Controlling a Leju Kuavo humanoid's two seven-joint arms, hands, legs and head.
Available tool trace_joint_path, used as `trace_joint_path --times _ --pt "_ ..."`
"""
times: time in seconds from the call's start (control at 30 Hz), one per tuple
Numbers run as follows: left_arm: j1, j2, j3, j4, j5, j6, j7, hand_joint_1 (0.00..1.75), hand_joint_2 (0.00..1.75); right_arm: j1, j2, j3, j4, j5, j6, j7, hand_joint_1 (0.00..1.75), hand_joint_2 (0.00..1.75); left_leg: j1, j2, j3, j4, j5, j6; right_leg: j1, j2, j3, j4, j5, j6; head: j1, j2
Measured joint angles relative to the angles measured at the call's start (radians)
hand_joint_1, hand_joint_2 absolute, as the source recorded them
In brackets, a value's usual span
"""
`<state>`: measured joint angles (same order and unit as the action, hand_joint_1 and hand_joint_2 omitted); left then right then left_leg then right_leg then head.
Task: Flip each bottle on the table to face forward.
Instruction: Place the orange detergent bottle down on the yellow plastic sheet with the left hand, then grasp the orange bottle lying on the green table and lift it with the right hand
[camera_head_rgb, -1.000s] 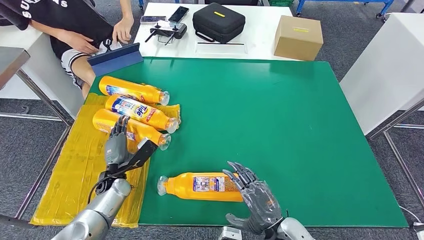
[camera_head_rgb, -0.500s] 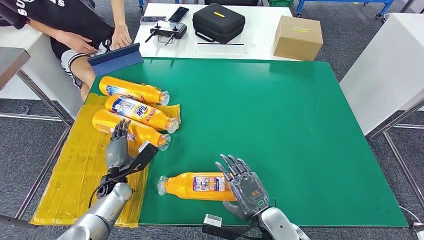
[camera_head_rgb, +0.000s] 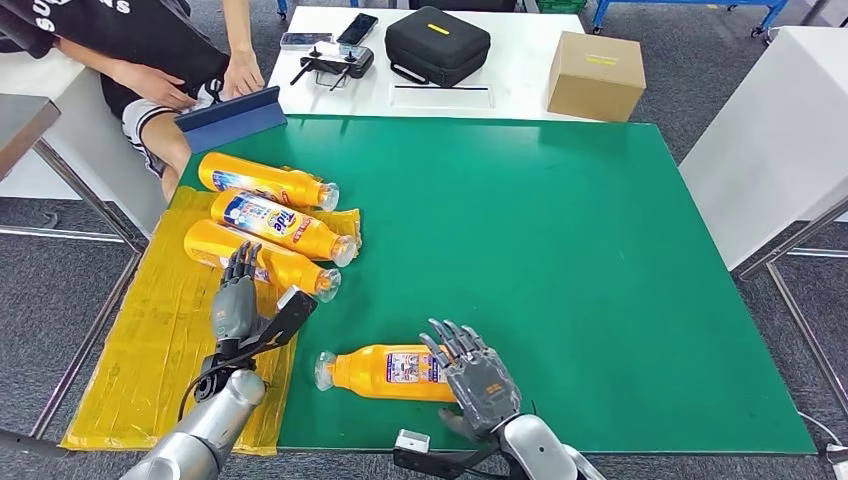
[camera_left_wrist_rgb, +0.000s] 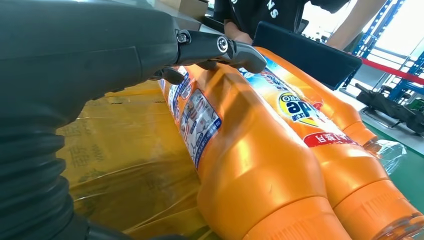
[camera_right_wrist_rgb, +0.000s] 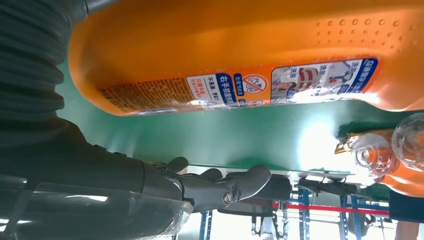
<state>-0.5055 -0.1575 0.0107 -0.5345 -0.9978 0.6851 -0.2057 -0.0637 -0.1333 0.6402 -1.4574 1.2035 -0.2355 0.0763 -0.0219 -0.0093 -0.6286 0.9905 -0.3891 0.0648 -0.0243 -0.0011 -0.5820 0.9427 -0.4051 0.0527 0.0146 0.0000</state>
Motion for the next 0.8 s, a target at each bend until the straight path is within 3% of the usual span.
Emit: trace_joint_path --times 0.27,0.53,0.7,0.73,0.8 --pt "0.003 0.000 -0.005 -0.010 0.008 -0.003 -0.003 0.00 1.75 -0.030 0.012 0.014 0.069 -0.028 0.022 0.029 0.00 1.75 0.000 0.000 0.000 0.000 0.000 0.000 0.000 0.000 0.000 0.000 0.000 0.000 0.000 0.000" --pt "0.001 0.000 -0.021 -0.011 0.030 -0.003 -0.001 0.00 1.75 -0.062 0.040 0.021 0.153 0.089 0.014 0.193 0.00 1.75 0.000 0.001 0.002 0.000 0.000 0.000 0.000 0.000 0.000 0.000 0.000 0.000 0.000 0.000" --pt "0.002 -0.001 -0.026 -0.011 0.043 -0.003 -0.003 0.00 1.75 -0.059 0.053 0.018 0.169 0.115 0.020 0.221 0.00 1.75 0.000 0.001 0.005 0.000 0.000 0.000 0.000 0.000 0.002 0.000 -0.001 -0.001 0.000 0.000" --pt "0.003 -0.001 -0.027 -0.011 0.045 -0.003 -0.003 0.00 1.75 -0.057 0.055 0.016 0.171 0.115 0.021 0.221 0.06 1.75 0.000 0.001 0.006 0.000 0.000 0.000 0.000 0.000 0.003 -0.001 -0.001 -0.002 0.000 0.000" --pt "0.005 -0.001 -0.029 -0.011 0.047 -0.003 -0.004 0.00 1.75 -0.055 0.059 0.013 0.175 0.112 0.022 0.220 0.80 1.75 0.000 0.001 0.008 0.000 -0.001 -0.001 0.000 0.000 0.002 -0.001 -0.002 -0.003 0.000 0.000"
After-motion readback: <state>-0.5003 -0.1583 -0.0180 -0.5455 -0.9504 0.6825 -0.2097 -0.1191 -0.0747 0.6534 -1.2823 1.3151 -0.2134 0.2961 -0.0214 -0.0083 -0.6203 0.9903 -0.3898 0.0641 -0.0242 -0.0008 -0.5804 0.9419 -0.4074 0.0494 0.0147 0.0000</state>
